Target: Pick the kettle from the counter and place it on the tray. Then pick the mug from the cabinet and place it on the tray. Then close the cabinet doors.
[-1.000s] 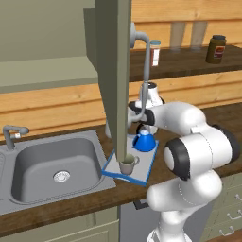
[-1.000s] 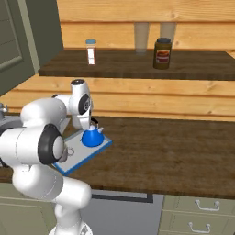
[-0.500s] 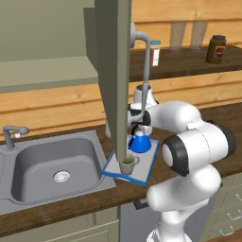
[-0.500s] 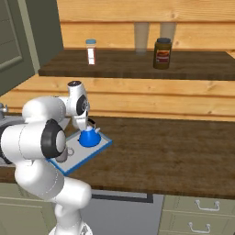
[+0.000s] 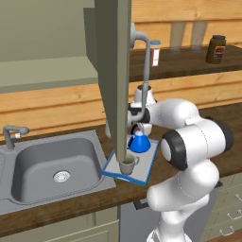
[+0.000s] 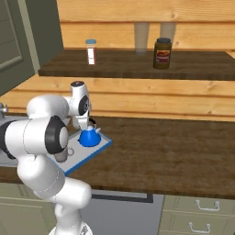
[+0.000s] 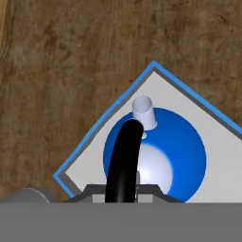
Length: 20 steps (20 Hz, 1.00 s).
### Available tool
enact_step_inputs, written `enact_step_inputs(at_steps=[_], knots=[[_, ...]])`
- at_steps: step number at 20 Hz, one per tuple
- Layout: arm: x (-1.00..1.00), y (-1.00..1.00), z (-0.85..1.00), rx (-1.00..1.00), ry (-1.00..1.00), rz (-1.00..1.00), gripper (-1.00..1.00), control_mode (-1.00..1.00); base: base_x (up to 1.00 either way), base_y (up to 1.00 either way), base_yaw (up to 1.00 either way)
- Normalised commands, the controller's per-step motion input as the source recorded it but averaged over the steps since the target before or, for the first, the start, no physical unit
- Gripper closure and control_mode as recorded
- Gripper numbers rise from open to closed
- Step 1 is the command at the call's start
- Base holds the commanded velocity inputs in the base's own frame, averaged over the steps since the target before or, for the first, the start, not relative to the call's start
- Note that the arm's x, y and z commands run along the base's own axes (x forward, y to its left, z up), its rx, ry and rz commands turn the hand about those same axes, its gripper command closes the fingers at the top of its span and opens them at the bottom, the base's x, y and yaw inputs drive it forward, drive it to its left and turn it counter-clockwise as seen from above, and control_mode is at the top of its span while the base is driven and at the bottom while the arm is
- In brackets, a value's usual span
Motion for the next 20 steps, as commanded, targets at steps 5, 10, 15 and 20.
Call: enact_step_inputs(at_steps=[5,10,15,20], knots=[[0.00,0.00,-0.25,0.04,0.00,0.00,1.00,-1.00,0.00,0.00,0.00],[-0.12,0.00,-0.34,0.04,-0.02,0.00,-1.00,-1.00,0.00,0.00,0.00],[-0.14,0.00,-0.18,0.06,-0.03,0.00,-1.00,-1.00,0.00,0.00,0.00],[-0.14,0.00,-0.08,0.04,-0.01,0.00,-1.00,-1.00,0.00,0.00,0.00]])
